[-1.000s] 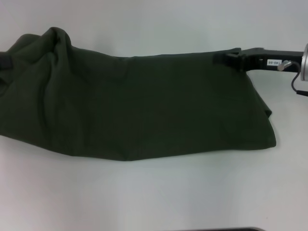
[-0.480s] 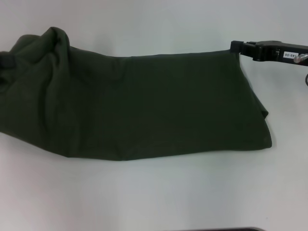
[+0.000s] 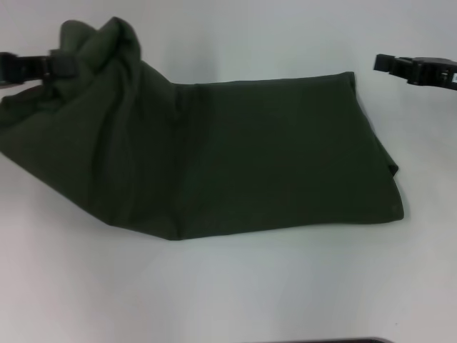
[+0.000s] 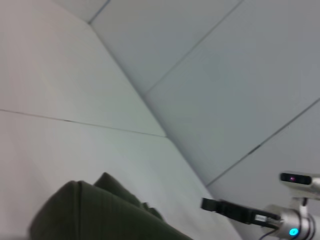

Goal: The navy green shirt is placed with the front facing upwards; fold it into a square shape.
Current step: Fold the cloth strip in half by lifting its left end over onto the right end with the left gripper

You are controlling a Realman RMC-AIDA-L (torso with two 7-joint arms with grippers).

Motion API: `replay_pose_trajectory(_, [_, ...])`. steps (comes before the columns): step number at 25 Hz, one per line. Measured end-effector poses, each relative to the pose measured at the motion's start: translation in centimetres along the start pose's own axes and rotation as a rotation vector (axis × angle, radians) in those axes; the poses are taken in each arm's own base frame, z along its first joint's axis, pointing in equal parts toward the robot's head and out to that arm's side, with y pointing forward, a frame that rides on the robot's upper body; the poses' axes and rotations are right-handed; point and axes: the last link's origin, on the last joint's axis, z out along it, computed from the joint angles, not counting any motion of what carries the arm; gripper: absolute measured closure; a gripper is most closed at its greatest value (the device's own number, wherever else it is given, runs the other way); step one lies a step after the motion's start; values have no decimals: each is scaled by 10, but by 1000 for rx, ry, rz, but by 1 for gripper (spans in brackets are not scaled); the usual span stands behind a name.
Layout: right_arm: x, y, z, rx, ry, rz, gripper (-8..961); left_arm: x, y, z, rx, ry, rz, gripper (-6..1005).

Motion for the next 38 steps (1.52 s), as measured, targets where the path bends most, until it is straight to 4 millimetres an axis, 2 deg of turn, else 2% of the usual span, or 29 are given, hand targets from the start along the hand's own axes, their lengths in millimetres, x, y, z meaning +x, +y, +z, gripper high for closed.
replay_pose_trajectory(15, [1, -17, -30, 64, -30, 23, 936, 0, 36, 98, -223, 27, -2, 872])
replay_pose_trajectory(26, [2, -27, -57, 89, -72, 49, 933, -14, 42, 145, -332, 66, -43, 861])
replay_pose_trajectory(38, [3, -29, -64, 96, -71, 46, 931, -22, 54, 192, -377, 51, -60, 849])
